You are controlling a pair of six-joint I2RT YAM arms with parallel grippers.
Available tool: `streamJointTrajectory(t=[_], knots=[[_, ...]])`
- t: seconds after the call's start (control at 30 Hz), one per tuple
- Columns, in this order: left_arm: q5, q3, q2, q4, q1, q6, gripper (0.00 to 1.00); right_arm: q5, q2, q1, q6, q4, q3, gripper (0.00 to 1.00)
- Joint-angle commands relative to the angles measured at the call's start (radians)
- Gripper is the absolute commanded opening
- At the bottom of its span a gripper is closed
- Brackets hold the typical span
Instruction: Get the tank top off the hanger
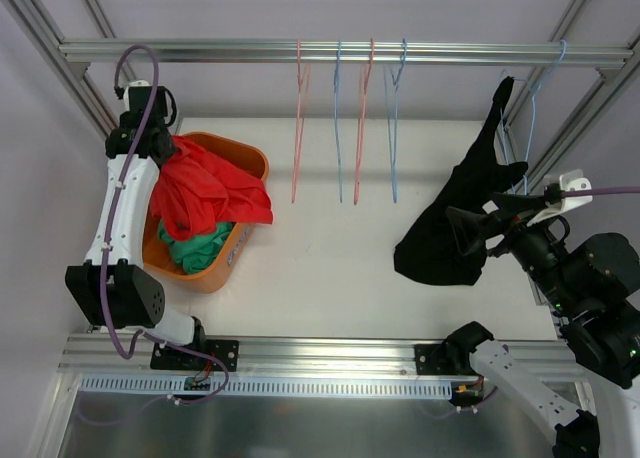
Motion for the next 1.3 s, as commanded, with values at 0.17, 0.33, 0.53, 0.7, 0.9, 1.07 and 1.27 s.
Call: streamJointTrajectory(t=[0.17, 0.33, 0.53, 0.7, 0.9, 1.07, 1.27], knots=[[-0.183, 0.176, -0.027, -0.046, 0.056, -0.044, 0.00, 0.050, -0.003, 0.000, -0.025, 0.024, -0.004, 1.00], [-0.096, 0.268, -0.018, -0.051, 0.046, -0.004, 0.00, 0.046, 0.002, 0.001, -0.022, 0.024, -0.004, 0.99], [-0.018, 0.248, 0.034, -0.051, 0.003, 0.018, 0.00, 0.023, -0.001, 0.000, -0.023, 0.024, -0.012, 1.00], [0.168, 0.120, 0.034, -0.051, 0.001, 0.001, 0.00, 0.058, -0.003, 0.000, -0.032, 0.024, -0.024, 0.99], [0.326, -0.092, -0.001, -0.049, -0.008, -0.100, 0.00, 0.150, 0.099, -0.002, -0.048, 0.020, 0.023, 0.99], [0.367, -0.219, 0.142, -0.048, -0.007, -0.172, 0.00, 0.104, 0.178, -0.004, -0.051, 0.016, 0.109, 0.99], [0.273, -0.223, 0.202, -0.038, -0.115, -0.188, 0.15, 0.122, 0.223, -0.011, -0.077, -0.005, 0.151, 1.00]])
